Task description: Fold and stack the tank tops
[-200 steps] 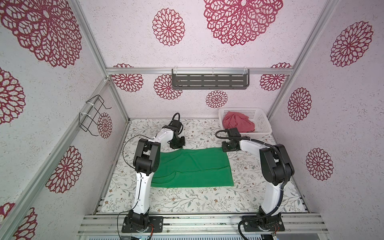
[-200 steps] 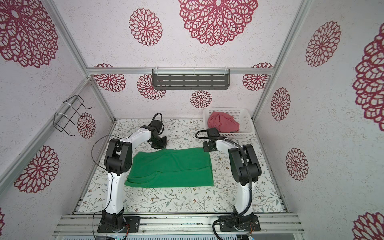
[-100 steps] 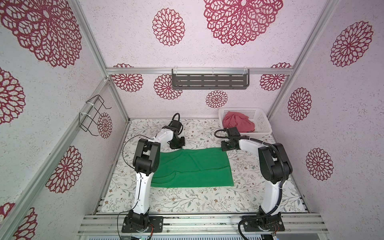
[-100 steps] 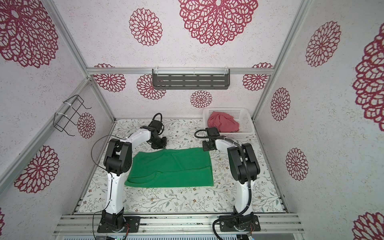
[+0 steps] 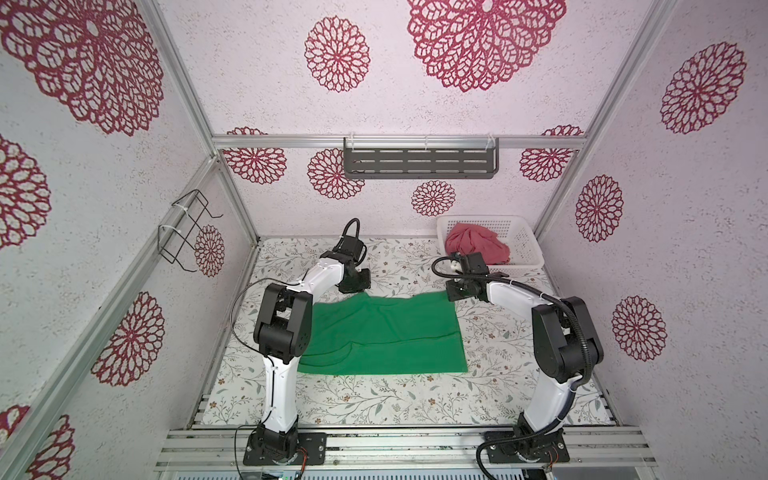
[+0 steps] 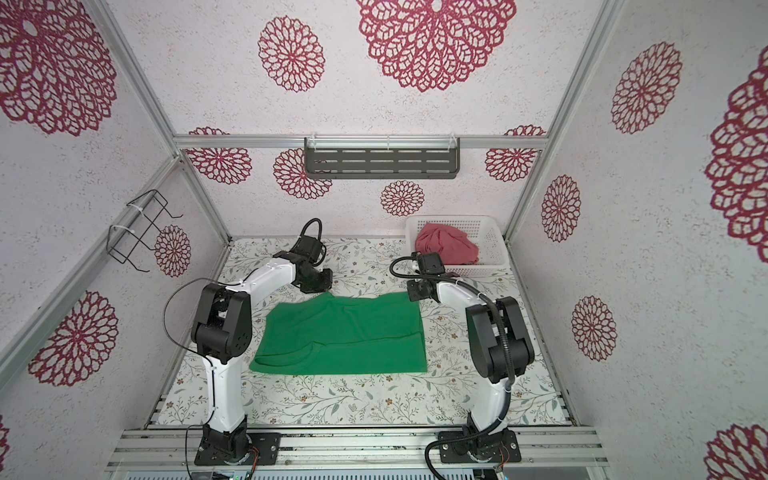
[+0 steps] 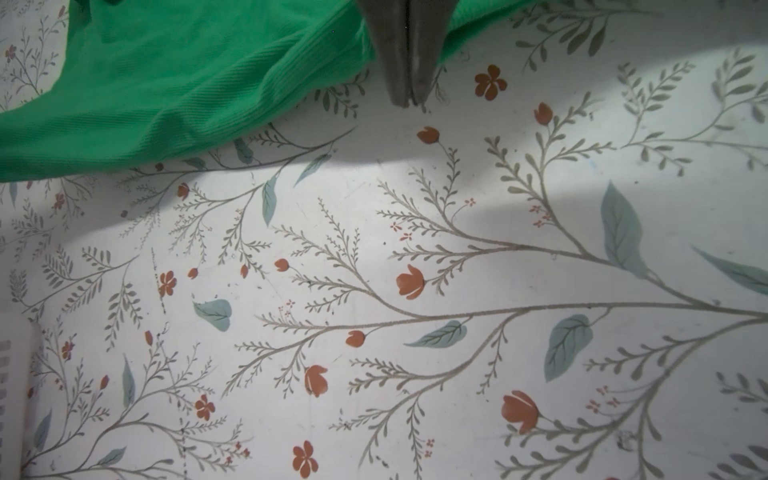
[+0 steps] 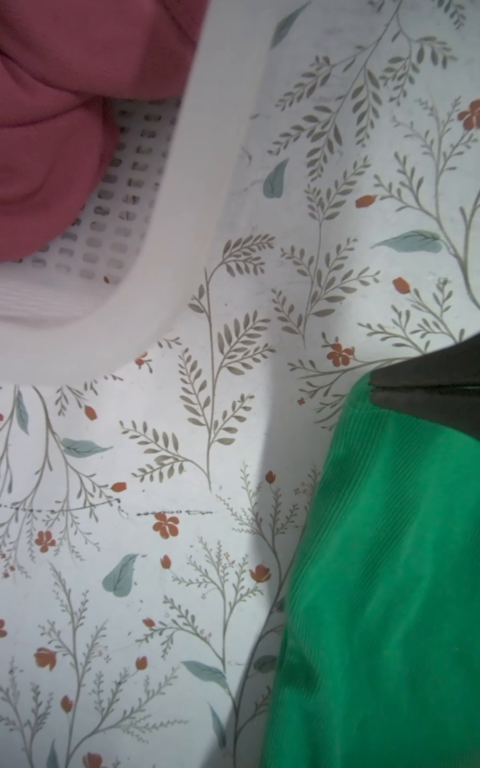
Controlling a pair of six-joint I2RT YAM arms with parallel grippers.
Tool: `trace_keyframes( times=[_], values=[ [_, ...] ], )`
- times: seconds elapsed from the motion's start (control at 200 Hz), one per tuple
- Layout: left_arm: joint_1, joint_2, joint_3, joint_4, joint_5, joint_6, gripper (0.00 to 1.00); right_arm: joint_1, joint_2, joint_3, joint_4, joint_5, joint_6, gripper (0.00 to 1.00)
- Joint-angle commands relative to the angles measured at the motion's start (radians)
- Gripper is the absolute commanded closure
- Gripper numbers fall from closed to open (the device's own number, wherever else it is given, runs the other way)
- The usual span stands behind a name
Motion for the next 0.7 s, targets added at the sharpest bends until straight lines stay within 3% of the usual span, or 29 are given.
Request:
trace_keyframes(
  times=[0.0,0.405,0.696],
  values=[
    [-0.017,-0.051,-0.018,0.033,-0.05,0.022,1.0,-0.007,-0.072,-0.032,0.034,-0.005,-0.046,1.0],
    [-0.061,-0.234,-0.226,0.109,-0.159,0.017,1.0,-0.006,-0.256,-0.244,0.142,-0.038,-0.086,1.0],
    [-0.147,-0.395,-0.428,0.087,-0.245,-0.052,1.0,0.015,-0.435,-0.402,0.107,-0.06,0.006,1.0]
  ],
)
